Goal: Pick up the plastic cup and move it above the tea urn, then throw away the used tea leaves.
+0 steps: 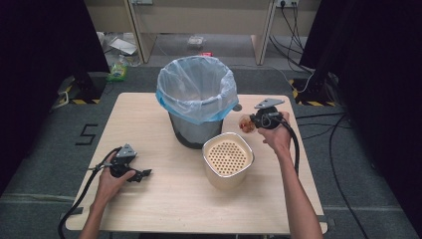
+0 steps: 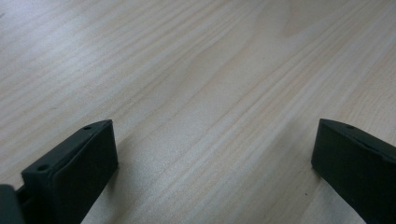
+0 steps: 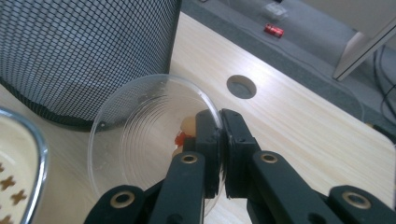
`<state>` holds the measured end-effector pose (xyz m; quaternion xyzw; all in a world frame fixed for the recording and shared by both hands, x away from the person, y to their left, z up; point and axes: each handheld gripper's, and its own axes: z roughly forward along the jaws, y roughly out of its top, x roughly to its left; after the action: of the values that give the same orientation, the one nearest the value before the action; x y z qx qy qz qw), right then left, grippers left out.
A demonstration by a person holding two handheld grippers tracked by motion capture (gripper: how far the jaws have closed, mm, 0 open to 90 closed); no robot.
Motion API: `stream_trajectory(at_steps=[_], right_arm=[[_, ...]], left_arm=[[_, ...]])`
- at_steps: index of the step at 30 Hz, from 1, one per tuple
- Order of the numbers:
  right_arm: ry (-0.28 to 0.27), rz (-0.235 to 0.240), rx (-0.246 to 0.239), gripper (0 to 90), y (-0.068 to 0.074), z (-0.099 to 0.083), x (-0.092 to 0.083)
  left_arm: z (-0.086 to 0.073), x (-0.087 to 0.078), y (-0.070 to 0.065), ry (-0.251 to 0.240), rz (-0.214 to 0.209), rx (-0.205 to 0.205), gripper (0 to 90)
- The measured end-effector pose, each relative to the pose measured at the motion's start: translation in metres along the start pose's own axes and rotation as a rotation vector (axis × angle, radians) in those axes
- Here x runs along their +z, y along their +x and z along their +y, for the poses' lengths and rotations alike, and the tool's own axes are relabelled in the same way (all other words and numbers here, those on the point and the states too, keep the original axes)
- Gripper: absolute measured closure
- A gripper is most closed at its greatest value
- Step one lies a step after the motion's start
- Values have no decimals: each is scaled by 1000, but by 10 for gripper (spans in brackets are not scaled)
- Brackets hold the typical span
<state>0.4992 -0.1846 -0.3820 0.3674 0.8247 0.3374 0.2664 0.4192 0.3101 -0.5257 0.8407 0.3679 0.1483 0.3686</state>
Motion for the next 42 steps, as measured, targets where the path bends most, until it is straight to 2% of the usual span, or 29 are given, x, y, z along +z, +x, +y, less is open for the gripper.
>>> stream_trajectory(at_steps=[5,6,13,14,15,19,23,27,29,32,33,34,37,40,41,42], right_arm=[[-37,-7,4,868,0,1,-14],[-47,-11,-9,868,1,2,-21],[-94,-21,-46,868,11,5,-42],[-120,-30,-66,868,18,7,-50],[-120,-30,-66,868,18,7,-50],[-176,-79,-123,868,30,11,-69],[-214,-146,-215,868,43,10,-80],[-251,-233,-324,868,59,7,-85],[-261,-284,-390,869,68,4,-84],[-283,-335,-445,870,79,0,-82],[-283,-335,-445,870,79,0,-82],[-299,-371,-486,870,86,-4,-80],[-332,-412,-533,871,95,-9,-80],[-362,-498,-630,873,107,-13,-83],[-375,-508,-644,872,112,-16,-83],[-377,-527,-679,871,116,-17,-82]], left_arm=[[0,0,0,0,-1,-2,0],[0,0,0,0,0,-2,0],[0,0,0,0,1,0,0],[0,0,0,0,1,0,0],[0,0,0,0,1,0,0],[0,0,0,1,1,0,0],[0,0,0,1,0,-1,0],[0,0,0,1,1,1,0],[0,0,0,0,1,1,0],[0,0,0,1,1,1,0],[0,0,0,1,1,1,0],[0,0,0,1,1,1,0],[0,0,0,1,1,1,0],[0,0,0,0,1,1,0],[0,0,0,1,1,1,0],[0,0,0,1,1,1,0]])
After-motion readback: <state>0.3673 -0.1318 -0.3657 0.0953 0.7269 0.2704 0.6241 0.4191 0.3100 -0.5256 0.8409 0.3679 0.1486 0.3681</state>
